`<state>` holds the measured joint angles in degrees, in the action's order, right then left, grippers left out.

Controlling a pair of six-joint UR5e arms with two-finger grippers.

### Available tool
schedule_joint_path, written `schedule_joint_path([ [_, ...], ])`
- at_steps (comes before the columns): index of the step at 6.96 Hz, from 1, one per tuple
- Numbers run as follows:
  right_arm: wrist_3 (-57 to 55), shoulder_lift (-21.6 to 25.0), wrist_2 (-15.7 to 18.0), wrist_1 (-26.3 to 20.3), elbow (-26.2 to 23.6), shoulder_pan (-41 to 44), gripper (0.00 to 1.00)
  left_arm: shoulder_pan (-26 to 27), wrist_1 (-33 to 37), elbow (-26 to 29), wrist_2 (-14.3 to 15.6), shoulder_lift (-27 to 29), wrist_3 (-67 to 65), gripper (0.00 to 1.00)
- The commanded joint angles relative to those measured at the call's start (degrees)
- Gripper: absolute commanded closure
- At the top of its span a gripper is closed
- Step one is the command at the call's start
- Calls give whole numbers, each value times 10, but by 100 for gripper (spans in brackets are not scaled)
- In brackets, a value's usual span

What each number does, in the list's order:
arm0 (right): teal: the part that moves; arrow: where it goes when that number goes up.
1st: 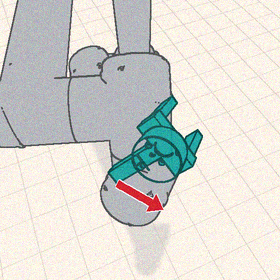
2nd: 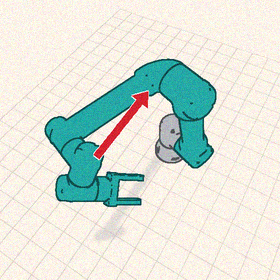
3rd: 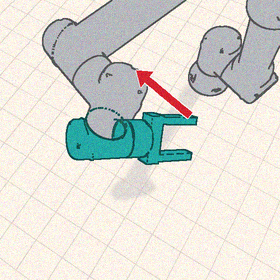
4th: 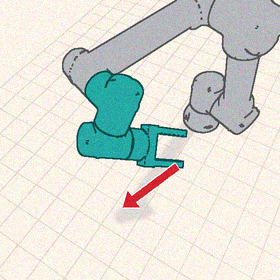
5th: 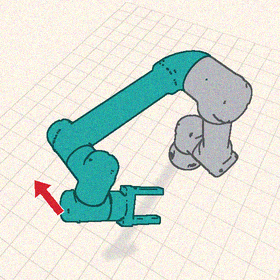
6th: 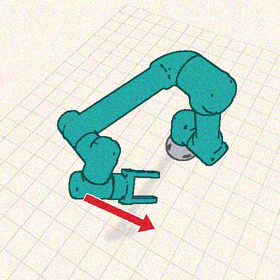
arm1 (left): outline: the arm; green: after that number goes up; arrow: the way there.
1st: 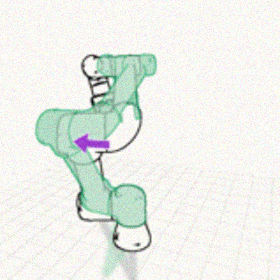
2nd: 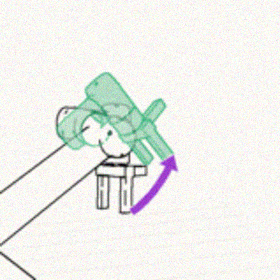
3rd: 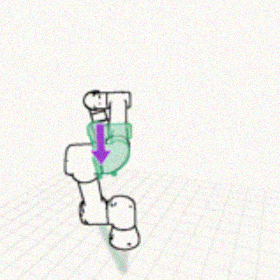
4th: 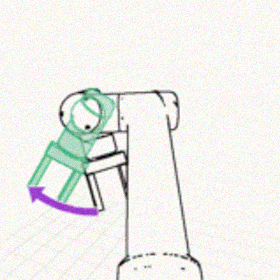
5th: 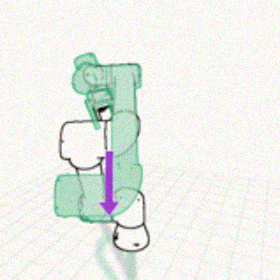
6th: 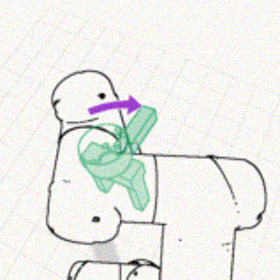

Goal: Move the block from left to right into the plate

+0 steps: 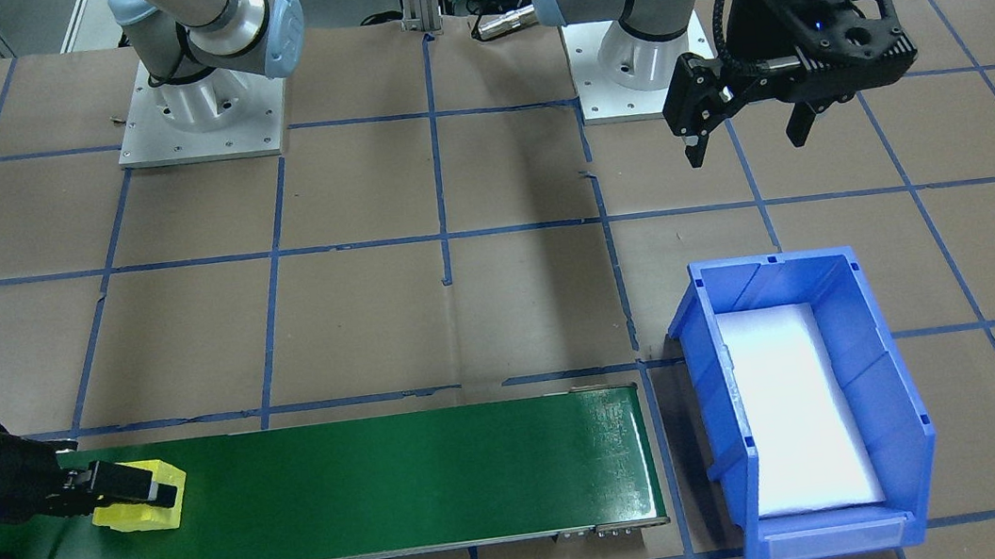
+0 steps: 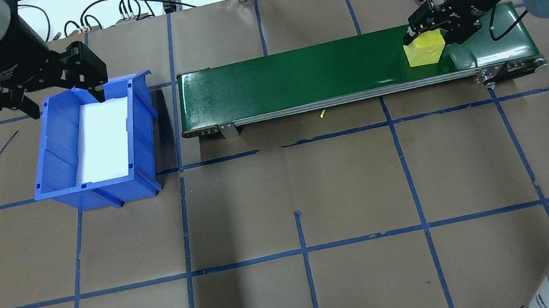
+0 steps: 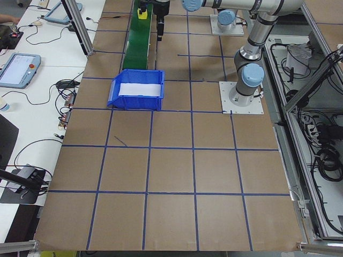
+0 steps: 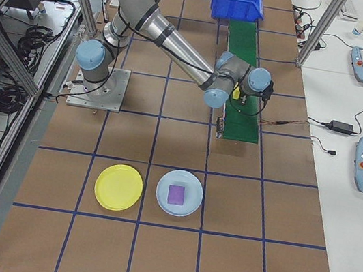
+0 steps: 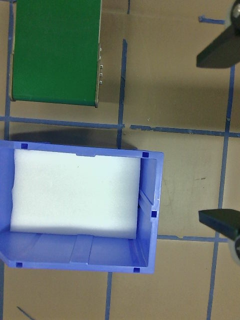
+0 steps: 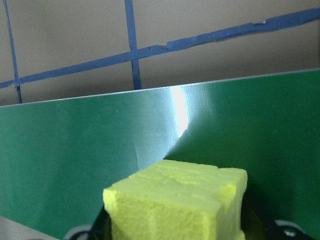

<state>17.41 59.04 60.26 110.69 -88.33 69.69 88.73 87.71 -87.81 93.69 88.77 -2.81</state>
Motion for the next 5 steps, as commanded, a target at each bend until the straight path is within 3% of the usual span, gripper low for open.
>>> schedule_joint_path([
  [1, 5, 22, 69, -6, 17, -1, 56, 0, 0, 0, 0, 0, 0, 0],
  [3, 79, 60, 163, -26, 17, -13, 56, 0, 0, 0, 0, 0, 0, 0],
  [4, 147, 77, 207, -58, 4, -64, 57, 0, 0, 2, 0, 0, 0, 0],
  [5, 266, 106, 215, -102, -33, -124, 60, 0, 0, 1, 0, 0, 0, 0],
])
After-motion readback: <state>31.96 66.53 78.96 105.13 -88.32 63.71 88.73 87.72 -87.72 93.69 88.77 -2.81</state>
